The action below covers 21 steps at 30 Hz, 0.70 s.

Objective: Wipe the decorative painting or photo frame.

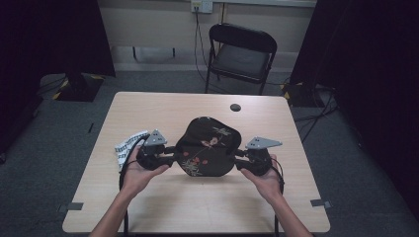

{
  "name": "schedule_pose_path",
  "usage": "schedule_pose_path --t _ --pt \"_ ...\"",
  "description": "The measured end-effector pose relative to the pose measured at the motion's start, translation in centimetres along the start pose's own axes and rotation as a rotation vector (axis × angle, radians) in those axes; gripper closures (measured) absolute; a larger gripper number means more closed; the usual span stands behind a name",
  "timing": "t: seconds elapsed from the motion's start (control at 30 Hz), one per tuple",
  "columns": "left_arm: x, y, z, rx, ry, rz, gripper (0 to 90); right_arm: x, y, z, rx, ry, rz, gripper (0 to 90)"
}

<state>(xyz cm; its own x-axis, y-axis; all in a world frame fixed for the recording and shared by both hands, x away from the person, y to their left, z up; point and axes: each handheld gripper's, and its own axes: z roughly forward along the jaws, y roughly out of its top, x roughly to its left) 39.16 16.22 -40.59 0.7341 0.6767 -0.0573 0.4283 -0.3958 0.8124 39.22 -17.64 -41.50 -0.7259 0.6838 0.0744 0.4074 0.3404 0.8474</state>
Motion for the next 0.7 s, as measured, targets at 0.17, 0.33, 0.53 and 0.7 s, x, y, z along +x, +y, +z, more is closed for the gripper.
schedule_pose_path --t 0.17,0.33,0.53,0.7 --pt "0.2 0.1 -0.2 -0.004 0.006 -0.018 52.6 0.1 0.0 0.0 0.0 0.004 -0.003 61.7" --pt "0.6 -0.1 -0.8 0.004 0.039 -0.05 41.9 0.0 0.4 -0.5 -0.005 0.007 -0.013 49.4" --pt "1.0 -0.2 -2.2 -0.024 0.1 -0.061 34.4 -0.2 0.9 -2.0 -0.06 -0.012 0.001 38.3" --pt "1.6 -0.7 -3.7 -0.044 0.137 -0.065 32.6 -1.0 0.8 -3.6 -0.094 -0.045 0.034 32.6"
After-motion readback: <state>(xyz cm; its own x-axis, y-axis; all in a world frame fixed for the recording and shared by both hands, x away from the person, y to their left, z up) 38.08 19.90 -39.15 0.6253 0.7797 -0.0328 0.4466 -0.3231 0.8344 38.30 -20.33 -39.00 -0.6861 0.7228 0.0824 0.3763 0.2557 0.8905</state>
